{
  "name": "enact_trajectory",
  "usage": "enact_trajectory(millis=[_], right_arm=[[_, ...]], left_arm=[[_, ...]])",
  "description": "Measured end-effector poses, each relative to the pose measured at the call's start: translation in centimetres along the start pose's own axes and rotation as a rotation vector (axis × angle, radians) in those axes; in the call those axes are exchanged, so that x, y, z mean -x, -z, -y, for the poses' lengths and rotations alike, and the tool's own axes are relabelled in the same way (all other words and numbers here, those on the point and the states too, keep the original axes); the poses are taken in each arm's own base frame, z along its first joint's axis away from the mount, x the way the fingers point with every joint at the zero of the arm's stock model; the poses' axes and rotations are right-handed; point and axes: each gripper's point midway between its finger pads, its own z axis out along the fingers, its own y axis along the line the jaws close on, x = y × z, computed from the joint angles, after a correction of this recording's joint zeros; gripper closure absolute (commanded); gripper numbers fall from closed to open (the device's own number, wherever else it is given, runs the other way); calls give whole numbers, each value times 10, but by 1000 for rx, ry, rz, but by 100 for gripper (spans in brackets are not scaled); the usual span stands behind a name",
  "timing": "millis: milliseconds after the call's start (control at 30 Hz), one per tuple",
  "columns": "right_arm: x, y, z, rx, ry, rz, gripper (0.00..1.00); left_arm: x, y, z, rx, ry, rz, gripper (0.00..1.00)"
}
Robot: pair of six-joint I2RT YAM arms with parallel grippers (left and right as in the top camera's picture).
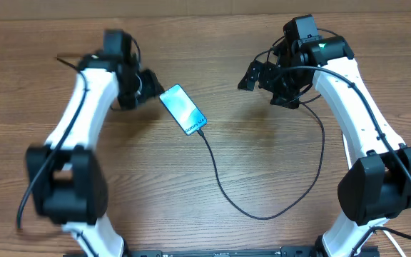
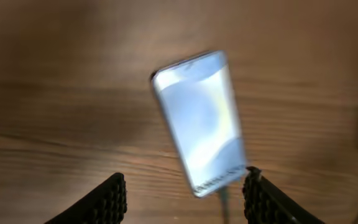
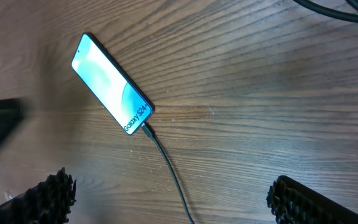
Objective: Plug charger to phone and switch on socket
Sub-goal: 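Lower the phone flat onto the table with the left gripper and release, then retract the left gripper and move the right gripper toward the power strip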
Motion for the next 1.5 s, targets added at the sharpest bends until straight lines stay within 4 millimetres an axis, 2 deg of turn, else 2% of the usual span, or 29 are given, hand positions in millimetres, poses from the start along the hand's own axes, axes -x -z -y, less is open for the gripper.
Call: enact_trajectory(millis=[33,67,100,133,200,233,333,433,533,667,833,933,1067,1200,1333,1500], right_arm=[[-3,0,2,-7,0,-13,0],[-8,1,4,-16,-6,-30,0],[-14,3,6,-32,-12,-52,0],[-14,4,7,-35,-13,-55,0],[-19,12,10,-69,-17,-69,0],[-20,18,10,-82,-17,-68,0],[-23,40,8,-108,-5,-41,0],[-38,75,2,-108,15,10,0],[-59,111,-2,-106,40,71,0],[-99,161,-8,-113,92,182,0],[-139,196,-8,-134,127,282,0],[-154,216,-6,-120,129,363,0],[-166,235,7,-124,88,456,0],[-162,251,23,-169,15,562,0],[-139,258,27,-223,-32,658,0],[-83,255,36,-304,-137,737,0]], left_arm=[[7,26,9,-19,-23,57,0],[12,53,18,-37,-42,113,0],[16,99,32,-78,-66,211,0],[17,107,34,-83,-68,229,1],[8,166,46,-132,-99,343,0],[1,187,48,-149,-109,381,0],[-25,242,49,-182,-130,476,0],[-56,272,36,-160,-126,510,0],[-82,286,19,-112,-109,508,1],[-112,298,0,-67,-95,504,0],[-133,306,-11,-52,-90,508,0],[-144,309,-16,-55,-91,517,0],[-156,306,-23,-53,-88,513,0],[-160,298,-27,-43,-82,491,0],[-162,286,-31,-26,-76,456,1],[-161,281,-32,-19,-73,442,0]])
